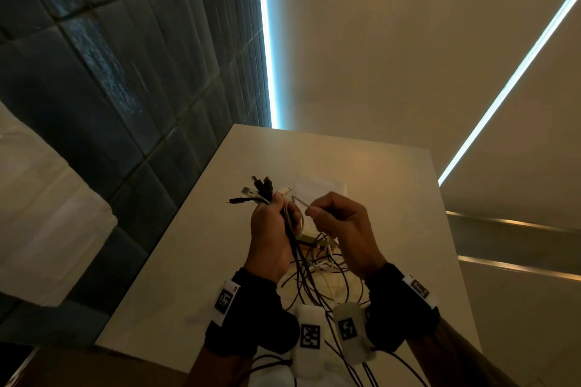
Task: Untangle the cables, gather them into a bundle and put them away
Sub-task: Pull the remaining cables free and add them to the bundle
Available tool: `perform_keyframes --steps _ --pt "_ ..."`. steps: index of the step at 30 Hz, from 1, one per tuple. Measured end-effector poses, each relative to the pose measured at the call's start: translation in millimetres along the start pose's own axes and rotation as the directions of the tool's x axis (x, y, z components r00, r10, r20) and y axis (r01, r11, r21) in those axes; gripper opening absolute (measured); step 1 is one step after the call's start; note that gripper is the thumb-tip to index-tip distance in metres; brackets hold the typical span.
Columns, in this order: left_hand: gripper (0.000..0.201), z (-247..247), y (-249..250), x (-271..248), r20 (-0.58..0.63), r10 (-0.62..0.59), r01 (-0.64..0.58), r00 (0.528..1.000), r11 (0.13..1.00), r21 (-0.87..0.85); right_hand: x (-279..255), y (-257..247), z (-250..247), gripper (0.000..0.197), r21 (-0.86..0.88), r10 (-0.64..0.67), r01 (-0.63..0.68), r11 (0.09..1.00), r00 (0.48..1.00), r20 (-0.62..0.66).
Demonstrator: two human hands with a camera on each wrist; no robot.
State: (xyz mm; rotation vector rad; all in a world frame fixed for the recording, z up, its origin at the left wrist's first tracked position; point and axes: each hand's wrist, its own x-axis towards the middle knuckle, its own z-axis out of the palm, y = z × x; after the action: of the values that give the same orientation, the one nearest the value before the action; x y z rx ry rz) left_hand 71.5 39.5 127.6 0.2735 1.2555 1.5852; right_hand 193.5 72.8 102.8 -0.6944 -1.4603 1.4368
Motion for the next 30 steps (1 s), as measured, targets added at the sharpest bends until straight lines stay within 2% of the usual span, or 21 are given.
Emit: perform_keyframes --steps 2,6,9,11,14,19,22,24,28,30 --pt "0.031 0.9 0.4 -1.1 0.0 -0.002 0.002 1.0 1.0 0.004 -4.4 -0.7 3.1 0.009 0.003 0.035 -0.035 0.999 0.998 0.057" --pt "0.036 -0.8 0.3 -1.6 0.023 0.001 0.0 1.0 1.0 -0.02 -9.2 2.2 2.1 0.008 0.026 0.116 -0.119 0.993 0.99 0.083" --pt "0.039 -2.1 2.1 -3.3 0.093 -0.012 0.016 0.996 0.999 -0.037 -8.6 5.6 -1.9 0.007 0.004 0.151 -0.152 0.988 0.983 0.105" --pt "0.039 -1.4 6.1 -4.2 0.141 -0.016 0.033 0.99 0.992 -0.121 -8.6 10.0 -4.7 0.007 -0.049 0.177 -0.172 0.984 0.976 0.13" --pt "0.031 -1.3 12.1 -3.1 0.168 0.052 -0.012 0.984 0.973 -0.231 -11.5 23.5 -9.1 0.017 -0.099 0.221 -0.208 0.973 0.963 0.156" --pt "0.026 -5.2 7.6 -2.4 0.176 0.115 -0.071 0.978 0.969 -0.238 -15.3 62.2 -19.5 0.026 -0.185 0.266 -0.249 0.951 0.961 0.078" --pt "0.026 -8.4 7.4 0.0 0.162 0.128 -0.087 0.978 0.967 -0.24 -17.1 85.6 -27.0 0.048 -0.302 0.261 -0.236 0.924 0.964 0.045" --pt "0.025 -10.4 6.3 0.3 0.149 0.129 -0.093 0.98 0.968 -0.231 -17.9 94.5 -29.3 0.054 -0.328 0.26 -0.234 0.915 0.965 0.039" --pt "0.025 -11.2 6.9 -0.3 0.144 0.125 -0.093 0.982 0.972 -0.216 -13.5 103.1 -27.4 0.038 -0.355 0.298 -0.26 0.898 0.953 0.054" --pt "0.026 -12.3 10.1 0.1 0.142 0.131 -0.098 0.981 0.971 -0.218 -14.3 110.5 -28.5 0.038 -0.349 0.321 -0.282 0.894 0.945 0.058"
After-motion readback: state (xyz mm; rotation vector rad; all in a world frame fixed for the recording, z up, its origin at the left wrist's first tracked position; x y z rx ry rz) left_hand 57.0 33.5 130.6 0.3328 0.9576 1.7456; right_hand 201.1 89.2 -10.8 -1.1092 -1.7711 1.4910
